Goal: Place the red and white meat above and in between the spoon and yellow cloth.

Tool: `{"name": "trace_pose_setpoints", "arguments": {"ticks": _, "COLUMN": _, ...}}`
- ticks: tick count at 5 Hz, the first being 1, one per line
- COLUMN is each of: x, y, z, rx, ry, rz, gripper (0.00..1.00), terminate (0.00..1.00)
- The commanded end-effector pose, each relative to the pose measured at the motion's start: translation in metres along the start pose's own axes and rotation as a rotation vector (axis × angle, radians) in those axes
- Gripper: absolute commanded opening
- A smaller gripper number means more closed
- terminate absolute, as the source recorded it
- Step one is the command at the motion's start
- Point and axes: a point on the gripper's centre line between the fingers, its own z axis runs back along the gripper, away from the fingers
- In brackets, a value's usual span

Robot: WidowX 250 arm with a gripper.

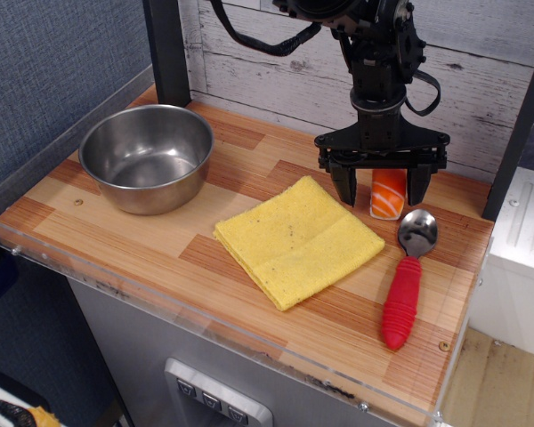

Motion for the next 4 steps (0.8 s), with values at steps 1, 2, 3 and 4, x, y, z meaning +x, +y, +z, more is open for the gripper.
{"name": "trace_pose_setpoints", "arguments": {"ticks": 1, "x": 0.001, "y": -0.007, "z": 0.017, "rx": -0.029, "ry": 0.001, "rz": -0.005, "gripper": 1.00, "terminate": 0.00}}
{"name": "trace_pose_setpoints", "arguments": {"ticks": 2, "x": 0.003, "y": -0.010, "z": 0.044, "rx": -0.067, "ry": -0.022, "rz": 0.001, "gripper": 1.00, "terminate": 0.00}}
{"name": "trace_pose_setpoints", "arguments": {"ticks": 3, "x": 0.001, "y": -0.018, "z": 0.078, "rx": -0.081, "ry": -0.066, "rz": 0.004, "gripper": 1.00, "terminate": 0.00}}
{"name": "trace_pose_setpoints", "arguments": {"ticks": 4, "x": -0.007, "y": -0.023, "z": 0.109, "rx": -0.090, "ry": -0.109, "rz": 0.006, "gripper": 1.00, "terminate": 0.00}}
